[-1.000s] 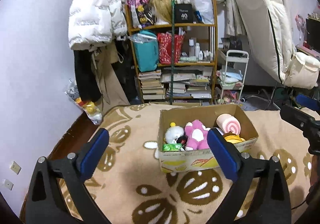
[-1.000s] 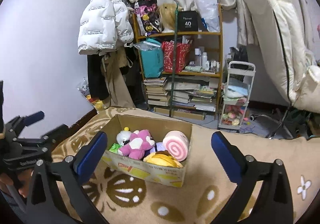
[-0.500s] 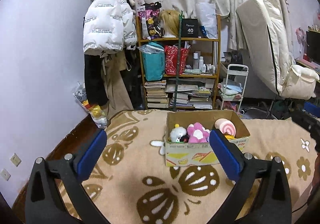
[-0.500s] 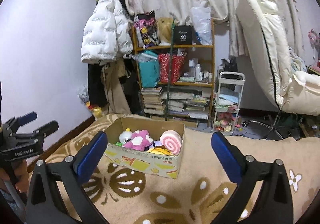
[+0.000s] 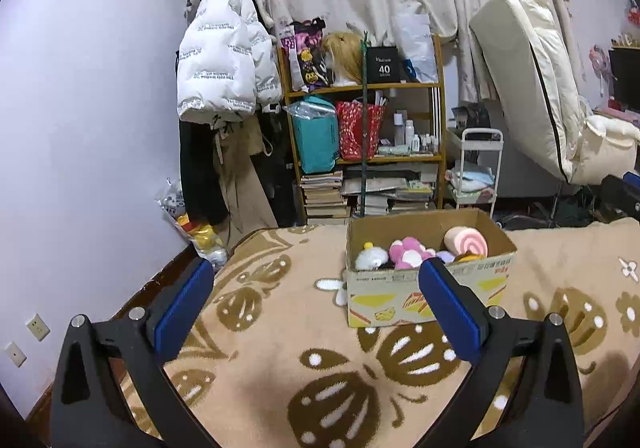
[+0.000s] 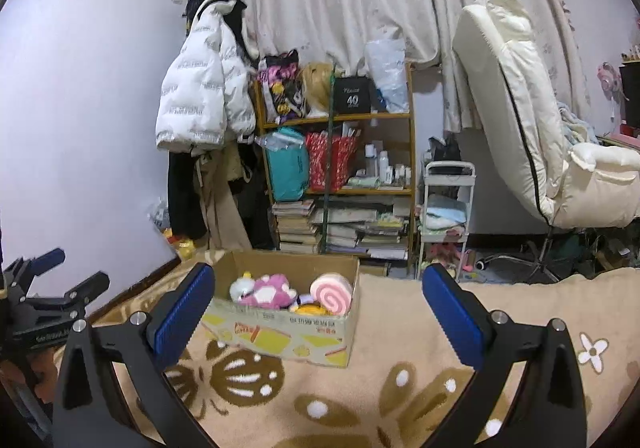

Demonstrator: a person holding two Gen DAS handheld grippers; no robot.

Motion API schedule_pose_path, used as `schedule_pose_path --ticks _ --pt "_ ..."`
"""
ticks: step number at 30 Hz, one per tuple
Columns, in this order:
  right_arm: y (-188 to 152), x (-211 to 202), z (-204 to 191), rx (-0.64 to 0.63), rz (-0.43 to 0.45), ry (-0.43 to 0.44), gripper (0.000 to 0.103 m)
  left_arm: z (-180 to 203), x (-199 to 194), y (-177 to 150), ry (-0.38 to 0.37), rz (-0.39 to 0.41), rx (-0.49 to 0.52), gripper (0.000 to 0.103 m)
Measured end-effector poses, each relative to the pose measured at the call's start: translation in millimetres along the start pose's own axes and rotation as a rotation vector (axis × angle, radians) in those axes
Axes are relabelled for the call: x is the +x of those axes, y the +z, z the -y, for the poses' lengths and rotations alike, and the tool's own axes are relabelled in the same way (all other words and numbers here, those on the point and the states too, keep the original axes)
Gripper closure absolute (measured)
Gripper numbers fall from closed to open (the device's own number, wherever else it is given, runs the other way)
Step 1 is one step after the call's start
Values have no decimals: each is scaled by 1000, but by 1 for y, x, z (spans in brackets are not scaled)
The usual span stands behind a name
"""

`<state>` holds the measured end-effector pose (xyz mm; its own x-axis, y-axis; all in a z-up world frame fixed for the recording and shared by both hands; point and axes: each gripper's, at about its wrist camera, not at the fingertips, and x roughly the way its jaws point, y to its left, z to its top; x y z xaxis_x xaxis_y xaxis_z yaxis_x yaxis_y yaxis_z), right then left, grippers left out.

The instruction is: Organize soft objects

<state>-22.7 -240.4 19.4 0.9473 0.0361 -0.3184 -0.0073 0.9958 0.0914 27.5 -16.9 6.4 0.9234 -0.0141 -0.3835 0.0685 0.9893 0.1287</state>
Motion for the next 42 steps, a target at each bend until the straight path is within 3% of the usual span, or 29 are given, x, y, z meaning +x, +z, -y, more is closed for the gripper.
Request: schedule_pose_path --ticks 10,42 --pt "-13 20 -9 -52 -59 2 0 -1 30 -11 8 -64 -29 2" --pt "-22 31 0 -30 -125 -43 0 -3 38 -16 -43 -98 -31 2"
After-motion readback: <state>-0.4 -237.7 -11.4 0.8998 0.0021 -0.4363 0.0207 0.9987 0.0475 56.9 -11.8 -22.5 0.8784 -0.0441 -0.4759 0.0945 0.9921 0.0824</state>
